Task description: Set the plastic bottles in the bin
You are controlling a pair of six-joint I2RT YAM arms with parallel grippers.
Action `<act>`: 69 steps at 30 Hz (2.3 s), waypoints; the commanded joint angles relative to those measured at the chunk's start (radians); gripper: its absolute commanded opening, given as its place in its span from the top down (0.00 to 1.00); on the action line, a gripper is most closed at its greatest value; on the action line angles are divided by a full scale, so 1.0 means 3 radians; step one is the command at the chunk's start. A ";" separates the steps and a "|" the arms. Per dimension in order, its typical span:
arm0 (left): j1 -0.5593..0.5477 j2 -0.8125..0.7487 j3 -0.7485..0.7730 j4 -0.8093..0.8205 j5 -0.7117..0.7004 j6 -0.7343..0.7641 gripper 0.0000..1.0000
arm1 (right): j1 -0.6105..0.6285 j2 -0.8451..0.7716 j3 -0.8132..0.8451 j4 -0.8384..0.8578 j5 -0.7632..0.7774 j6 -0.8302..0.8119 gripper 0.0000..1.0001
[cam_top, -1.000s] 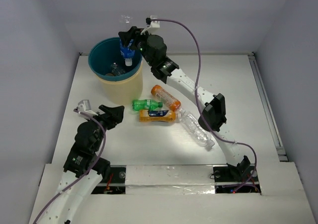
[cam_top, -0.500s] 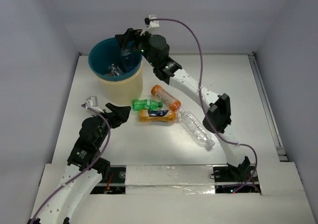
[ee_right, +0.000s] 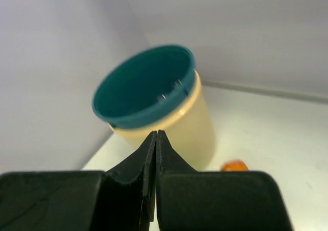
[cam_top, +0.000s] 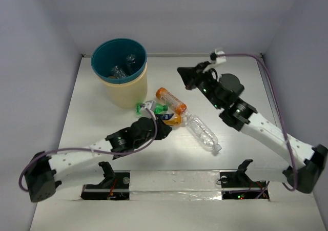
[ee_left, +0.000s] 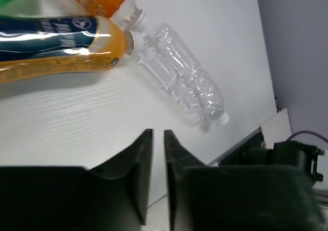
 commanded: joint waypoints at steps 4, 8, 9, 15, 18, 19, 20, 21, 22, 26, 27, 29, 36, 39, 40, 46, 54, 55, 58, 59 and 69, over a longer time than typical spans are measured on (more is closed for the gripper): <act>-0.0568 0.0935 0.0504 0.0494 -0.0662 -0.0424 0.99 | -0.0041 -0.0985 -0.0722 -0.0585 0.0314 0.0138 0.97; -0.0748 0.1512 0.0944 0.0453 -0.0775 -0.0587 0.93 | -0.0041 -0.1369 -0.0779 -0.0989 0.0294 0.0148 0.90; -0.0748 0.1590 0.1006 0.0417 -0.0790 -0.0629 0.78 | -0.0041 -0.1410 -0.0774 -0.1056 0.0274 0.0148 0.86; -0.0815 0.2065 0.1333 0.0269 -0.0862 -0.0915 0.11 | -0.0041 -0.1691 -0.0789 -0.1394 0.0116 0.0128 0.27; -0.0815 0.2291 0.1517 0.0070 -0.0918 -0.0982 0.06 | -0.0041 -0.1814 -0.0861 -0.1420 -0.0058 0.0143 0.17; -0.0815 0.2332 0.1548 0.0014 -0.0994 -0.0987 0.06 | -0.0041 -0.1830 -0.0876 -0.1430 -0.0109 0.0148 0.15; -0.0815 0.2418 0.1614 -0.0012 -0.1030 -0.1002 0.04 | -0.0041 -0.1840 -0.0887 -0.1455 -0.0165 0.0148 0.13; -0.0815 0.2475 0.1655 -0.0043 -0.1056 -0.0997 0.02 | -0.0041 -0.1850 -0.0897 -0.1461 -0.0267 0.0143 0.12; -0.0815 0.2526 0.1706 -0.0084 -0.1107 -0.1007 0.01 | -0.0041 -0.1850 -0.0932 -0.1461 -0.0309 0.0148 0.12; -0.0815 0.2832 0.1998 -0.0191 -0.1148 -0.0982 0.01 | -0.0041 -0.1850 -0.1025 -0.1445 -0.0432 0.0143 0.10; -0.0815 0.2863 0.2029 -0.0191 -0.1158 -0.0982 0.01 | -0.0041 -0.1850 -0.1040 -0.1445 -0.0508 0.0148 0.09; -0.0784 0.2940 0.2090 -0.0191 -0.1204 -0.0977 0.01 | -0.0041 -0.1886 -0.1091 -0.1440 -0.0560 0.0143 0.08; -0.0626 0.3216 0.2203 -0.0140 -0.1118 -0.0910 0.01 | -0.0041 -0.2009 -0.1183 -0.1461 -0.0596 0.0118 0.07; -0.0590 0.3339 0.2208 -0.0089 -0.1061 -0.0915 0.01 | -0.0041 -0.2004 -0.1178 -0.1461 -0.0596 0.0113 0.07; -0.0590 0.3370 0.2208 -0.0079 -0.1046 -0.0920 0.02 | -0.0041 -0.1998 -0.1178 -0.1461 -0.0596 0.0118 0.07; -0.0590 0.3559 0.2264 0.0033 -0.0934 -0.0880 0.12 | -0.0041 -0.1947 -0.1097 -0.1481 -0.0907 0.0143 0.06; -0.0773 0.3447 0.2249 0.0213 -0.0872 -0.0767 0.42 | -0.0041 -0.1998 -0.0882 -0.1696 -0.0678 0.0087 0.08; -0.0809 0.3411 0.2244 0.0228 -0.0897 -0.0752 0.47 | -0.0041 -0.2029 -0.0866 -0.1711 -0.0637 0.0087 0.16; -0.0840 0.3146 0.2132 0.0345 -0.0928 -0.0645 0.56 | -0.0041 -0.2172 -0.0800 -0.1752 -0.0356 0.0087 0.39; -0.0871 0.2953 0.2070 0.0523 -0.0933 -0.0589 0.60 | -0.0041 -0.2243 -0.0769 -0.1798 -0.0310 0.0087 0.43; -0.0902 0.1490 0.1396 0.0750 -0.1220 -0.0200 0.61 | -0.0041 -0.2597 -0.0350 -0.2038 0.0258 -0.0025 0.45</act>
